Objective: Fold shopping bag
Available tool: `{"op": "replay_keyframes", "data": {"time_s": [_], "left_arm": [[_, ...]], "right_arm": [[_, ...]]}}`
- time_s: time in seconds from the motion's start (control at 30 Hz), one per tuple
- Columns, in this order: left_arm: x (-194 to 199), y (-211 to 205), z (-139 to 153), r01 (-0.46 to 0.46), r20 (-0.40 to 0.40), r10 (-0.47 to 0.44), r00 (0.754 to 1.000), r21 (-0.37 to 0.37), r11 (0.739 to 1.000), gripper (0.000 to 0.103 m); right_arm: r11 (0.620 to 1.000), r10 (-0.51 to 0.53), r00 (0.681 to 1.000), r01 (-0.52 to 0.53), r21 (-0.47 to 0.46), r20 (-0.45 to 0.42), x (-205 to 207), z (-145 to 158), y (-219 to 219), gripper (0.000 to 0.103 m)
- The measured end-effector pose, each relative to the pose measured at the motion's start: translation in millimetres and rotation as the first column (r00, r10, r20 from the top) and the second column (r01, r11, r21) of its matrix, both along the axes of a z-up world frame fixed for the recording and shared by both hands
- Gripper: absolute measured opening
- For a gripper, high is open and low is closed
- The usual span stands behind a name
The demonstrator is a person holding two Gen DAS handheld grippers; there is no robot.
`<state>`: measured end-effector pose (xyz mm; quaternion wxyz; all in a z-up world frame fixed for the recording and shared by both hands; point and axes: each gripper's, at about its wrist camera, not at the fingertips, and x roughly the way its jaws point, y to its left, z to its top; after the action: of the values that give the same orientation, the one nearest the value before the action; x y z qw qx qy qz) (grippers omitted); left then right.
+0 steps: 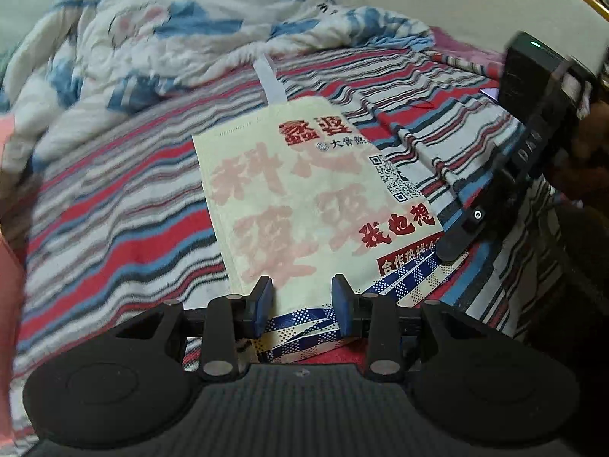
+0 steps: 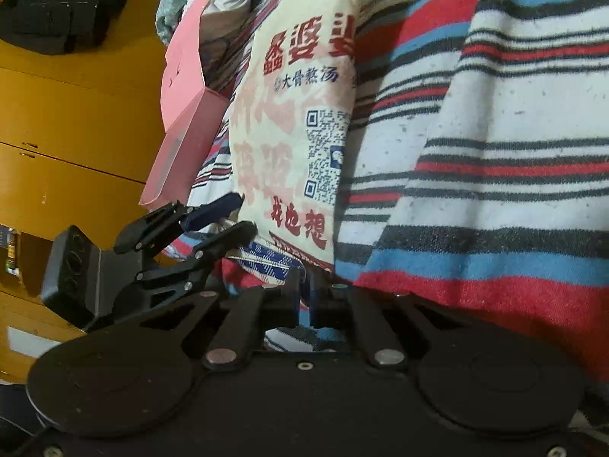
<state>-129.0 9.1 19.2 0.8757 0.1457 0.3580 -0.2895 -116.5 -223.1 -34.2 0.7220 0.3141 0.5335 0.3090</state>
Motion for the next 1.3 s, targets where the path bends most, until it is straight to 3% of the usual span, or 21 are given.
{"op": "replay_keyframes", "data": {"time_s": [0.1,0.2,0.27,0.33,0.43,0.5,0.57,0.63,0.67,0.73,0.8,0.93,1.1,1.2,1.3], "left_arm": [[-3,4,-2,-0.053,-0.028,0.052,0.998,-0.036,0.998,0.032],[-7,4,-5,-0.089,-0.021,0.088,0.996,-0.05,0.995,0.032],[-9,4,-7,-0.096,-0.016,0.095,0.995,-0.056,0.994,0.032],[-8,6,-6,-0.094,-0.019,0.093,0.996,-0.064,0.994,0.033],[-6,8,-6,-0.087,-0.026,0.086,0.996,-0.071,0.994,0.033],[-6,7,-6,-0.084,-0.023,0.083,0.996,-0.069,0.994,0.033],[-6,6,-6,-0.083,-0.02,0.082,0.996,-0.068,0.994,0.033],[-5,7,-6,-0.084,-0.024,0.083,0.996,-0.07,0.994,0.033],[-5,7,-6,-0.084,-0.026,0.083,0.996,-0.072,0.994,0.033],[-4,7,-5,-0.084,-0.029,0.082,0.996,-0.073,0.994,0.033],[-3,7,-5,-0.084,-0.031,0.082,0.996,-0.074,0.994,0.033],[-2,8,-4,-0.086,-0.035,0.083,0.996,-0.078,0.993,0.033],[-3,21,7,-0.071,-0.029,0.068,0.997,-0.156,0.985,0.033],[-9,30,20,-0.018,-0.001,0.018,1.0,-0.202,0.979,0.033],[-16,26,23,0.059,0.039,-0.053,0.998,-0.146,0.988,0.033]], "right_arm": [[0.995,0.026,0.99,-0.011,-0.103,0.141,-3,18,10,0.0],[0.976,0.101,0.943,-0.033,-0.214,0.316,-7,31,19,0.006],[0.949,0.202,0.871,-0.061,-0.31,0.449,-22,38,29,0.013],[0.897,0.333,0.761,-0.075,-0.435,0.557,-44,48,42,0.017],[0.839,0.462,0.616,-0.071,-0.54,0.637,-65,57,50,0.018],[0.837,0.475,0.567,-0.053,-0.545,0.673,-71,64,33,0.018],[0.868,0.437,0.54,-0.043,-0.495,0.719,-77,75,21,0.017],[0.871,0.436,0.514,-0.033,-0.49,0.739,-81,79,25,0.018],[0.868,0.447,0.522,-0.056,-0.494,0.726,-79,77,32,0.018],[0.869,0.455,0.577,-0.12,-0.481,0.678,-71,69,40,0.018],[0.865,0.464,0.599,-0.147,-0.48,0.653,-63,61,48,0.017],[0.862,0.451,0.647,-0.138,-0.487,0.615,-40,45,55,0.002],[0.89,0.36,0.744,-0.092,-0.447,0.563,-19,33,51,0.0],[0.89,0.356,0.755,-0.094,-0.447,0.551,-17,30,52,0.0],[0.892,0.347,0.769,-0.094,-0.441,0.538,-14,28,53,0.0]]}}
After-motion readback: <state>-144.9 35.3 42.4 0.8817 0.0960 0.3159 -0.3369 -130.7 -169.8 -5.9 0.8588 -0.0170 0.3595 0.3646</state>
